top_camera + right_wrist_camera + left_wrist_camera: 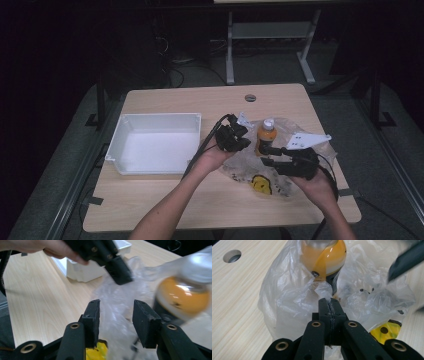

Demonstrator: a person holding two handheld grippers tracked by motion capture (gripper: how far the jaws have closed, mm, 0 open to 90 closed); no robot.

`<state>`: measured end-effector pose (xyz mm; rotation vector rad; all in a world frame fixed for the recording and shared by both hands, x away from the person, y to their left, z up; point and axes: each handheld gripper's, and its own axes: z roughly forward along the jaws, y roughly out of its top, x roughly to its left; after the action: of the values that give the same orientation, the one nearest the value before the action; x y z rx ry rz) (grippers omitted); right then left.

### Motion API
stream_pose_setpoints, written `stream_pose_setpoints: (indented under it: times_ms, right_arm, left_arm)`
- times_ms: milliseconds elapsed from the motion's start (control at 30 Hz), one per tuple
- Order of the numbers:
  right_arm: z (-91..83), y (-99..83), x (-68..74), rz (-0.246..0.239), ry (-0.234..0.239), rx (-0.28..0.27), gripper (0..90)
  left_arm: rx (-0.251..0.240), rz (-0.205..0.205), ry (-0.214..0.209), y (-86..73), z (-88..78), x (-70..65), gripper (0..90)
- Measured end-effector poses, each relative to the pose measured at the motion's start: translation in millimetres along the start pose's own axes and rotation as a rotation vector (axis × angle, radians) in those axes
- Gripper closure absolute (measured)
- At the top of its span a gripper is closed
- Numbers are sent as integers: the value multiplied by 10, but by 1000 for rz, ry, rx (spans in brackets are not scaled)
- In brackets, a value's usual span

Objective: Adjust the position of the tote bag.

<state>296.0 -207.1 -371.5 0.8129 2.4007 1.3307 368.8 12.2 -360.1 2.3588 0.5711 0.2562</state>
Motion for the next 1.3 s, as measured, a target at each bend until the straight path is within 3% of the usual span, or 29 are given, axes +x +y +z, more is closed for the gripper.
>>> stream_pose_setpoints:
  times_ms: [233,600,967,1167,1300]
  right_arm:
    - [-268,94,-182,-1,-51,3,536]
    - [-507,253,-407,-43,-117,38,522]
    - [-525,269,-764,-20,-125,96,529]
    - [-437,233,-949,-8,-116,161,545]
    - [-332,173,-1030,5,-98,193,629]
  left_arm:
    - [-6,-3,5,-59,-17,14,899]
    - [-17,-17,13,-124,-70,29,899]
    - [-20,-14,24,-140,-102,40,899]
    - [-20,-21,27,-148,-120,52,899]
    - [-15,-15,34,-160,-119,72,899]
